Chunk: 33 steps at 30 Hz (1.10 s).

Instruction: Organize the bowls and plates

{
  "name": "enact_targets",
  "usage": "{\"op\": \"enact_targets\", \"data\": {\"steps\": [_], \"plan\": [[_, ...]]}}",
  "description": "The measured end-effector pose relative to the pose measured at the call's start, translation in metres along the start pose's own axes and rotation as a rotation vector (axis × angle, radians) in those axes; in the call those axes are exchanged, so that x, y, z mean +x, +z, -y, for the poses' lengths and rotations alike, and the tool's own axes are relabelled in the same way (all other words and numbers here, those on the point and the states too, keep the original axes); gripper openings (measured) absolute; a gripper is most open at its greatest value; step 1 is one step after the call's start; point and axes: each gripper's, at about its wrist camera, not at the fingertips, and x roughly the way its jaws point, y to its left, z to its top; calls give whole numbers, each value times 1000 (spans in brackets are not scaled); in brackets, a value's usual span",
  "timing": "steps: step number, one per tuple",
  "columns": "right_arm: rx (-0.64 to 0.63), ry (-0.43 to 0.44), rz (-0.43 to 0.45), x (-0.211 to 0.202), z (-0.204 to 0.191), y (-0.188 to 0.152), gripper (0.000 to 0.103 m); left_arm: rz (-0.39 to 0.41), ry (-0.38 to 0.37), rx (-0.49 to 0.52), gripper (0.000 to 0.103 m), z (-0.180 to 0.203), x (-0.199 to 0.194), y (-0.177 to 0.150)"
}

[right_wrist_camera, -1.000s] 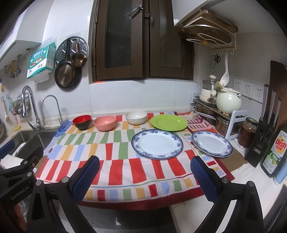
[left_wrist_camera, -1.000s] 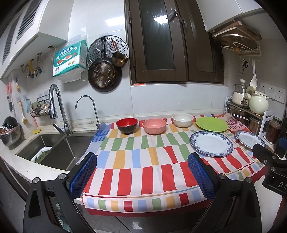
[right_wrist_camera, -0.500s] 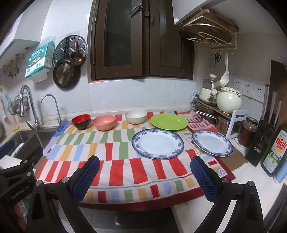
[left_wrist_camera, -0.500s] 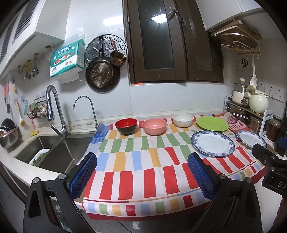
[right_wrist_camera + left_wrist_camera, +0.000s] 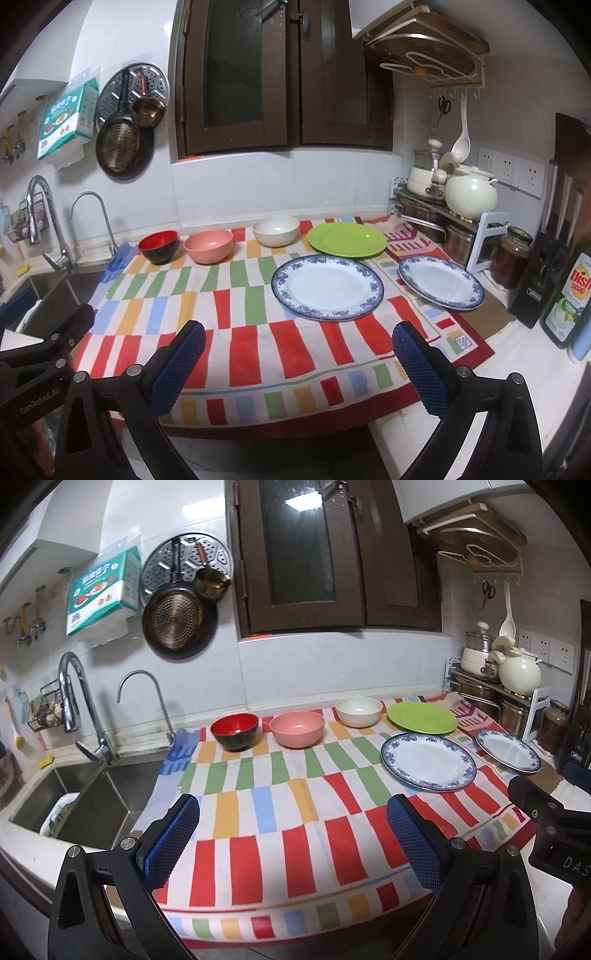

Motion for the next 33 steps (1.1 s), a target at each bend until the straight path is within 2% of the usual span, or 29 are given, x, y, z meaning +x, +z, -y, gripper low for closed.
{"op": "enact_targets", "data": {"steps": [5,12,16,22,28,33], "plan": [[21,-25,-22,19,8,7,102,4,-11,14,103,11,24,15],[26,-63,-10,57,25,27,102,43,-13,46,103,40,70,44],[30,-92,-4,87,41,41,102,28,-19,55,103,57,100,56],[42,-115,-29,132,67,52,102,-47,-21,99,101,89,152,60],[56,-131,-113,180,92,54,102,-140,-67,126,99,113,200,63],[90,-151,-184,220,109,53,101,-206,-105,150,92,132,241,62]]}}
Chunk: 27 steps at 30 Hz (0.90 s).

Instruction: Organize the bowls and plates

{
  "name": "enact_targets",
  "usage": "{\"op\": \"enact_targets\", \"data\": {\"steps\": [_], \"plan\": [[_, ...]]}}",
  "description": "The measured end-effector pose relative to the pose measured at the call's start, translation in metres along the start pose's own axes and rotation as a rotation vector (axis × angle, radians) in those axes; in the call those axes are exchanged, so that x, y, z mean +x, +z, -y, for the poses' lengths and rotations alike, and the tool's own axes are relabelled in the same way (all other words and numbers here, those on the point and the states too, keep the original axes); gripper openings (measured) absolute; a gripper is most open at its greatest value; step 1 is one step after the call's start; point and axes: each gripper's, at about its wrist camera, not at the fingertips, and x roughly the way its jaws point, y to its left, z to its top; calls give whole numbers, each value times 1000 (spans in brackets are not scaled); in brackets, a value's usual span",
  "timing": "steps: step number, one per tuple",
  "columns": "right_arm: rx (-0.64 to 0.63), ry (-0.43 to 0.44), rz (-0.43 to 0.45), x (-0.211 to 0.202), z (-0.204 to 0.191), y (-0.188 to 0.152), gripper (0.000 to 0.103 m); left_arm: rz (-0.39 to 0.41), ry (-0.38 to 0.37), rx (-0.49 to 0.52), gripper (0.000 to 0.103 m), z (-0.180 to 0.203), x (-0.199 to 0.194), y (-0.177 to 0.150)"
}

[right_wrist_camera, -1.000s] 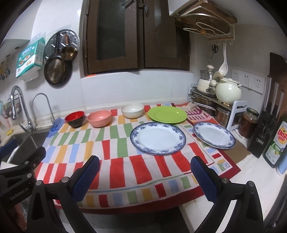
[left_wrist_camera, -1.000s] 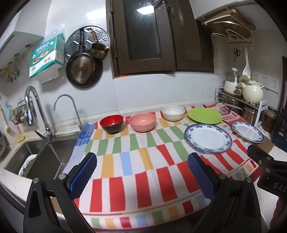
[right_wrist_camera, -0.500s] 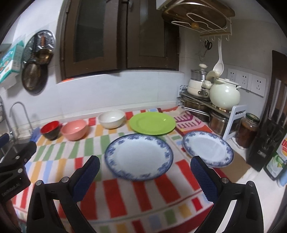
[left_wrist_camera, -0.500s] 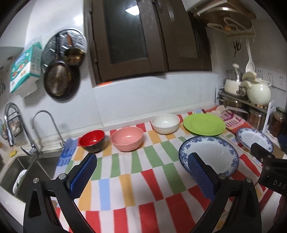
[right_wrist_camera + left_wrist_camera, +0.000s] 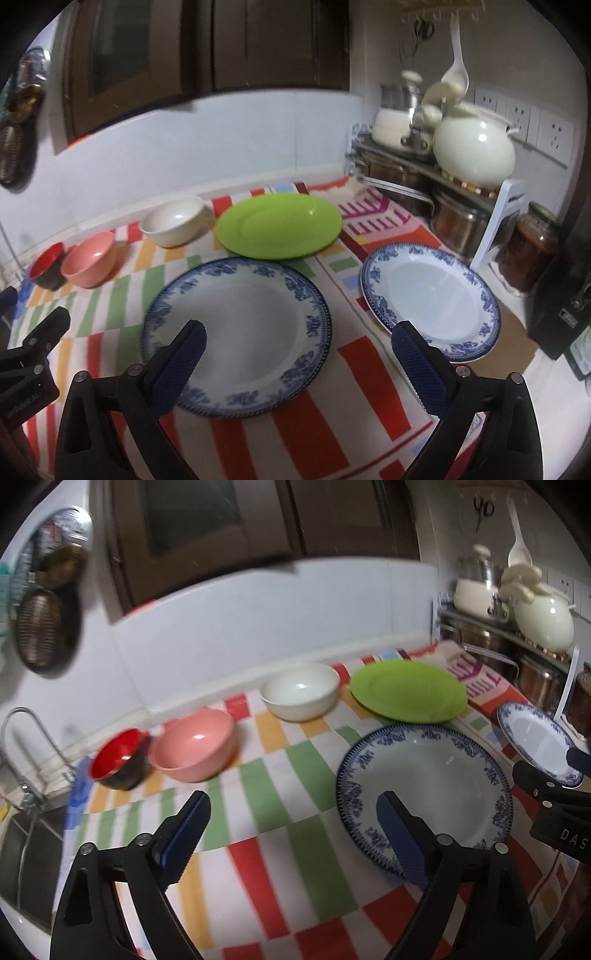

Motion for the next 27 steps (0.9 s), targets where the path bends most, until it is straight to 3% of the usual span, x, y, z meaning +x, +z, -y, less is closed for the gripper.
{"op": "enact_targets", "data": {"steps": [6,13,27], "plan": [[47,-19,-106,54,13,0,94,-98,-53,20,81,17,52,1],[58,-23,-209,100,18,-7,79,-179,-97,12,72,25,84,-3],[71,20,-267,134,24,-3,63,-285,-184,-22,44,38,116,1]]}}
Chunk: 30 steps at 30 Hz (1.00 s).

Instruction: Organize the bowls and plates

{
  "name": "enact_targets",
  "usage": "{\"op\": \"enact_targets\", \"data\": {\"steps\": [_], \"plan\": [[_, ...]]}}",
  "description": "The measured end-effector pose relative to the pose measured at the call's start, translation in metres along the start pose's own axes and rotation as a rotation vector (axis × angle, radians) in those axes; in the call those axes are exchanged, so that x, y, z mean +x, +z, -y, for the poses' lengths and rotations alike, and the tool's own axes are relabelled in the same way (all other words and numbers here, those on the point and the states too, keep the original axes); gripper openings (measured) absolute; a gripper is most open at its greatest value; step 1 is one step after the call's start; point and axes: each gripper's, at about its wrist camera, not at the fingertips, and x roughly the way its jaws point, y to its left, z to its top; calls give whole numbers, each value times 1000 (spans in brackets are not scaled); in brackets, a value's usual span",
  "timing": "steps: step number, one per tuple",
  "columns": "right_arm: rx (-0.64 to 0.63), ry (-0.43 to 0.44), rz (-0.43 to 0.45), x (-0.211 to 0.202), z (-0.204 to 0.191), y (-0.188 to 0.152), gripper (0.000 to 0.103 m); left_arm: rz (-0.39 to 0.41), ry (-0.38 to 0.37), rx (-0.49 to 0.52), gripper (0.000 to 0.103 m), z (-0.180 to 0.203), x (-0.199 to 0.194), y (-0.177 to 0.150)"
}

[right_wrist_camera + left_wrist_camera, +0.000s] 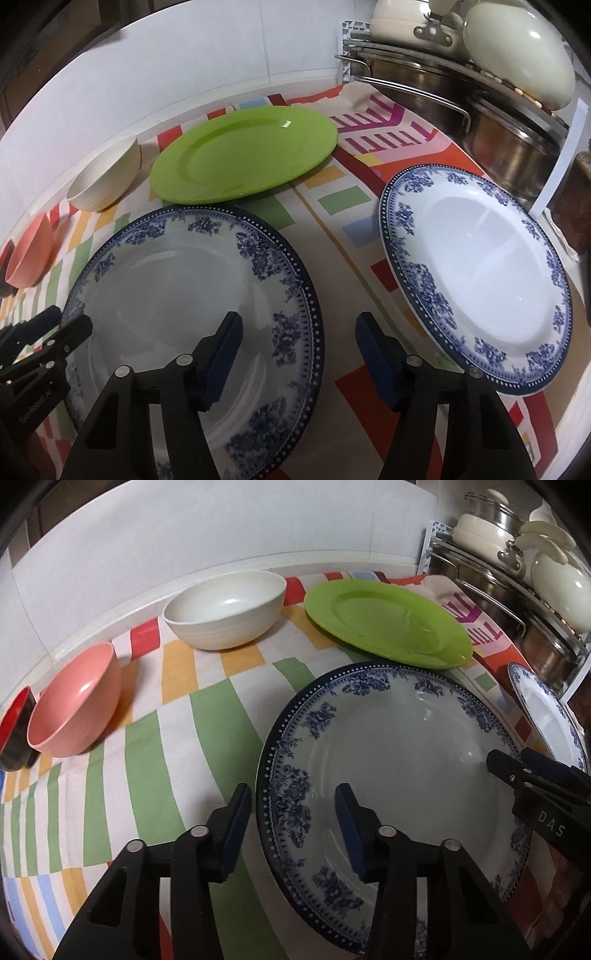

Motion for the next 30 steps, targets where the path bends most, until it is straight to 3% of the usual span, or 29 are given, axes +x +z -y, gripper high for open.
{"op": "enact_targets", "data": {"steps": [11,23,30], "plan": [[-51,13,-2,3,-5,6,38,-20,-3,-9,38,-1,3,4],[-64,-4,-14,-6,-16,1,38,-9,18,-37,37,-17,-13,-5],[-95,19,-2,-28,-38,-10,38,24,63,-71,37,-47,-42,-23]]}}
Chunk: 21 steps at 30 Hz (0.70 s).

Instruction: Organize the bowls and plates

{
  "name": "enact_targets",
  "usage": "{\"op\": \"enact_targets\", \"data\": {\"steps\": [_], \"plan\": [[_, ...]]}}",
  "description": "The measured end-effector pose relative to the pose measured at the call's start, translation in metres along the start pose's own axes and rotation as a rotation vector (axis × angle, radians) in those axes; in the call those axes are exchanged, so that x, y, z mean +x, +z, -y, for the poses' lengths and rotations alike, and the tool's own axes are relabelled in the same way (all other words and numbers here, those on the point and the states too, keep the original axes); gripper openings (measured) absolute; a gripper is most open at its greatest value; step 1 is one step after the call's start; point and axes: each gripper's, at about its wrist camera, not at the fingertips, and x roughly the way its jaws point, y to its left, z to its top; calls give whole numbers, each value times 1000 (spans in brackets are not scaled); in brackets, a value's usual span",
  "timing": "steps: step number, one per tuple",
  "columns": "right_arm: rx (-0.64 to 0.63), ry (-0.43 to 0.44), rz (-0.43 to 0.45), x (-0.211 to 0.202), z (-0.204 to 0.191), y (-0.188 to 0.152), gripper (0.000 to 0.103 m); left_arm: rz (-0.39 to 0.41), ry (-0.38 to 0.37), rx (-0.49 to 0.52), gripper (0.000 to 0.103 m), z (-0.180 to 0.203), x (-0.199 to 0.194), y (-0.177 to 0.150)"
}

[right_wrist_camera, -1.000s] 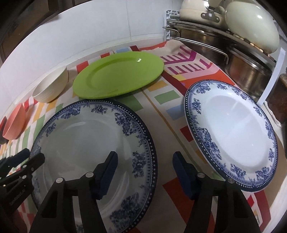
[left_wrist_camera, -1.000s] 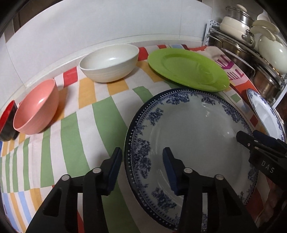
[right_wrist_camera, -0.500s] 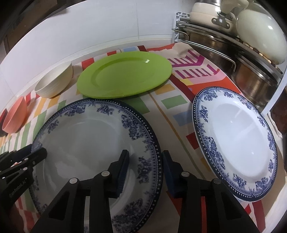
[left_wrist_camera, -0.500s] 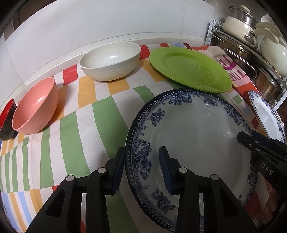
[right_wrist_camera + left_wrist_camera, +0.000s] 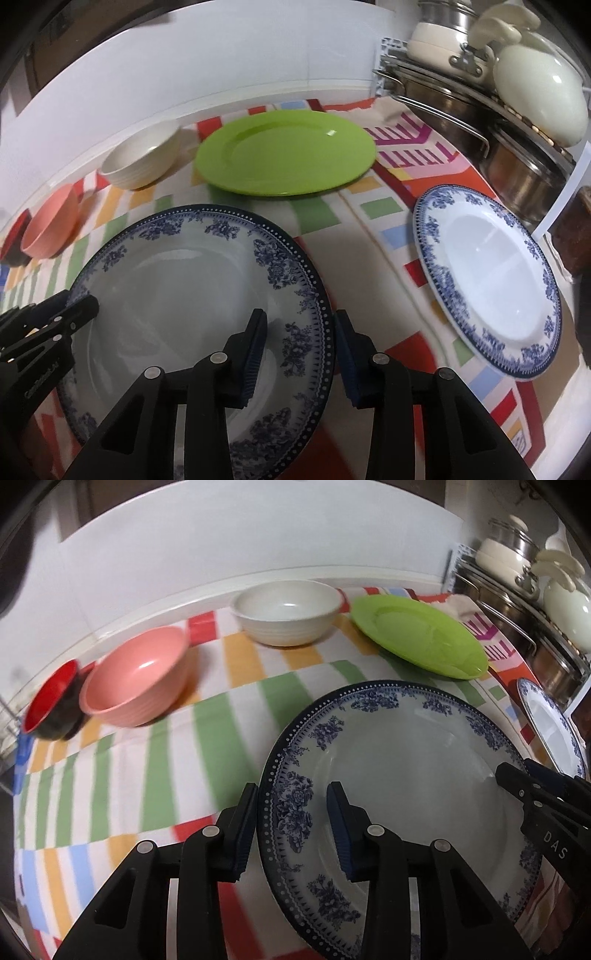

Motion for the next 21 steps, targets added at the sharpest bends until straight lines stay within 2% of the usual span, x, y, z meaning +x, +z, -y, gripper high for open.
{"op": "enact_targets", "data": {"steps": [12,21], "plan": [[-110,77,44,-39,-78,-13,38,47,96,-103,37,-83,-54,-36],[-201,166,49,-54,-150,-27,38,47,193,-204,37,-154,-77,-78]]}}
